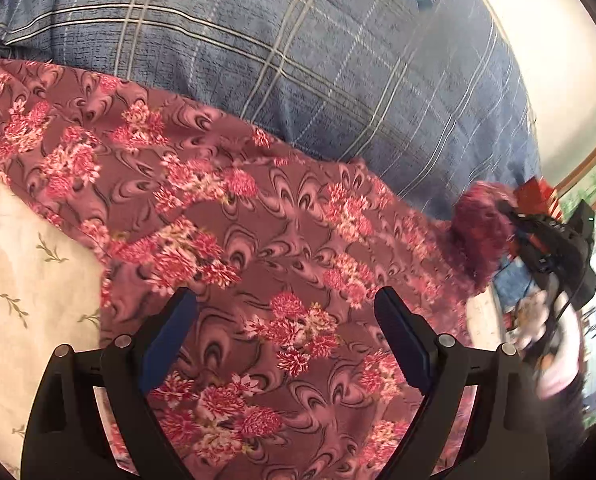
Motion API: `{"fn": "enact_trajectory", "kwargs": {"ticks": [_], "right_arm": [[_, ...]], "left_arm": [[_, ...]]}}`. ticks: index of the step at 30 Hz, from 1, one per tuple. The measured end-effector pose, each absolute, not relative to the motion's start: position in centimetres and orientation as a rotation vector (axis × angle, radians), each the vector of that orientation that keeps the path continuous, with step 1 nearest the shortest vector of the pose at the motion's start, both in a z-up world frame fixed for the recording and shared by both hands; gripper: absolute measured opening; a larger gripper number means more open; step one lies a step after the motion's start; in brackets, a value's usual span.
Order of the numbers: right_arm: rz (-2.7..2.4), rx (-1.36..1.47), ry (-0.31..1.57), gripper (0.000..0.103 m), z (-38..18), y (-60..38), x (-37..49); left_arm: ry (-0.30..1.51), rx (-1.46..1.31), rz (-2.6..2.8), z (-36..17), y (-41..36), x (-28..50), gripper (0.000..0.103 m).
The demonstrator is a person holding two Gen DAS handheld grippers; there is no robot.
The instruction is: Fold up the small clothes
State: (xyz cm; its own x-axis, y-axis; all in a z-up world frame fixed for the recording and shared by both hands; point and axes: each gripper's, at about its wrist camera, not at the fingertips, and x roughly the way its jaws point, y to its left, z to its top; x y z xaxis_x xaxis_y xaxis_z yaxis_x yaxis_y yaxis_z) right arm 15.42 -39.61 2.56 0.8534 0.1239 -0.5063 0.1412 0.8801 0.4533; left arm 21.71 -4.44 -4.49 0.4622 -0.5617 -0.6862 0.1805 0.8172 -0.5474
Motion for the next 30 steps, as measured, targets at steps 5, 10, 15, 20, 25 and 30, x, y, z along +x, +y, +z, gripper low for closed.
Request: {"fn": "enact_trajectory", "kwargs": {"ticks": [5, 10, 15, 20, 25, 30], "right_arm": [[0.165, 0.42, 0.639, 0.008, 0.5, -28.2, 17.6], [0.302, 0.399, 0.712, 0.013, -3.1, -19.5, 19.1], [0.34, 0.375, 0.946, 0.025, -9.4, -13.9, 19.8], [0.37, 0.422, 0.913, 0.031, -9.6, -16.2, 15.6], [0.246, 0.518, 0.822, 0.045, -8.4, -25.9, 9.9], [0.049, 0.683, 0.725, 0.046, -8.2, -36.4, 6.2]], "left_arm": [[0.949, -0.532, -0.477, -3.7, -1.1, 21.7, 0.091], [0.922, -0.638, -0.462, -3.2, 2.0, 22.0, 0.091], [0.949, -0.685, -0.463, -4.1, 2.4, 22.6, 0.091], [1.008, -0.661, -0.519, -5.1, -0.1, 23.1, 0.091], [1.072, -0.679, -0.54, -7.0, -2.9, 23.9, 0.091], [1.071, -0.663, -0.48, -7.8, -4.5, 25.2, 0.088]]}}
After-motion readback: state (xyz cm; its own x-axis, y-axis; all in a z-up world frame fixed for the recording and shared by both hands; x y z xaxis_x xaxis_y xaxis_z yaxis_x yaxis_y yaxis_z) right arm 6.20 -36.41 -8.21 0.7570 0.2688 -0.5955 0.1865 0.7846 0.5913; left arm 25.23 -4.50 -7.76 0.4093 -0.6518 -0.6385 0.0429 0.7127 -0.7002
